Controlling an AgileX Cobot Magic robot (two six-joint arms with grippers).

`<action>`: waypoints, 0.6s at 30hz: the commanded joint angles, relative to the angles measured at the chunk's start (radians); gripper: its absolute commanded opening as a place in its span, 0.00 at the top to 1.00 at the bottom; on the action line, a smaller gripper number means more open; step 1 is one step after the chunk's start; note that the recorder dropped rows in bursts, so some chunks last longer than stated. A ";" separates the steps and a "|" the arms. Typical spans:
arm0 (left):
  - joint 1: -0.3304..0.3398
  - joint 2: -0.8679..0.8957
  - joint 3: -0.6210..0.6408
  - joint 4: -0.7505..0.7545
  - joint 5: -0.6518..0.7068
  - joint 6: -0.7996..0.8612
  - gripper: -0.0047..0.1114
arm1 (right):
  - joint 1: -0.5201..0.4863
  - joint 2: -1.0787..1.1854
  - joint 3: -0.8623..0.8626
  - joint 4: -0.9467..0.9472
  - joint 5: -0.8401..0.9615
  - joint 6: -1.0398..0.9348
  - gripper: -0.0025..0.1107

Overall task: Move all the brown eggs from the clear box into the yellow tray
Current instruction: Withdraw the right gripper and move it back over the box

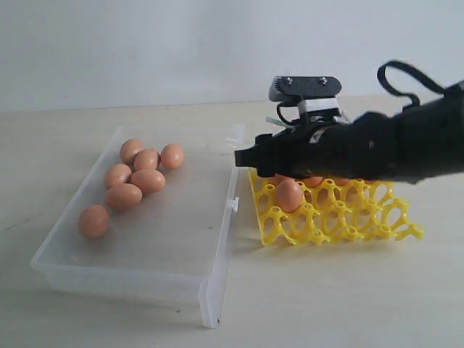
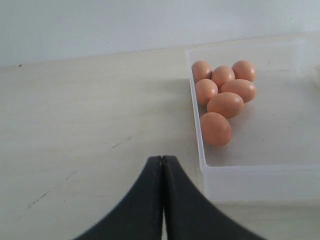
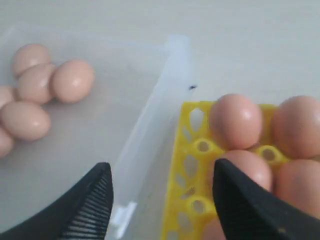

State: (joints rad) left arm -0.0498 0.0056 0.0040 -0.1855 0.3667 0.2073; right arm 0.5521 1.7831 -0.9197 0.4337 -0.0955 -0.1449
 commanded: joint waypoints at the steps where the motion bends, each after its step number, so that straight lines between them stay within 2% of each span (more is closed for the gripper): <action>1: 0.001 -0.006 -0.004 -0.001 -0.010 -0.002 0.96 | 0.092 -0.011 -0.292 0.005 0.604 -0.125 0.56; 5: 0.001 -0.006 -0.004 -0.001 -0.010 -0.002 0.96 | 0.174 0.130 -0.593 -0.034 0.818 -0.125 0.68; 8: 0.001 -0.006 -0.004 -0.001 -0.010 -0.002 0.96 | 0.192 0.317 -0.808 -0.081 0.965 -0.128 0.68; 13: 0.001 -0.006 -0.004 -0.001 -0.010 -0.002 0.96 | 0.205 0.551 -1.105 -0.091 1.131 -0.144 0.56; 15: 0.001 -0.006 -0.004 -0.001 -0.010 -0.002 0.96 | 0.216 0.631 -1.215 -0.116 1.144 -0.120 0.51; 18: 0.001 -0.006 -0.004 -0.001 -0.010 -0.002 0.96 | 0.233 0.715 -1.345 -0.136 1.138 -0.070 0.49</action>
State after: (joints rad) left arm -0.0498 0.0056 0.0040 -0.1855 0.3667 0.2073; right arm 0.7711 2.4439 -2.1586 0.3176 1.0325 -0.2465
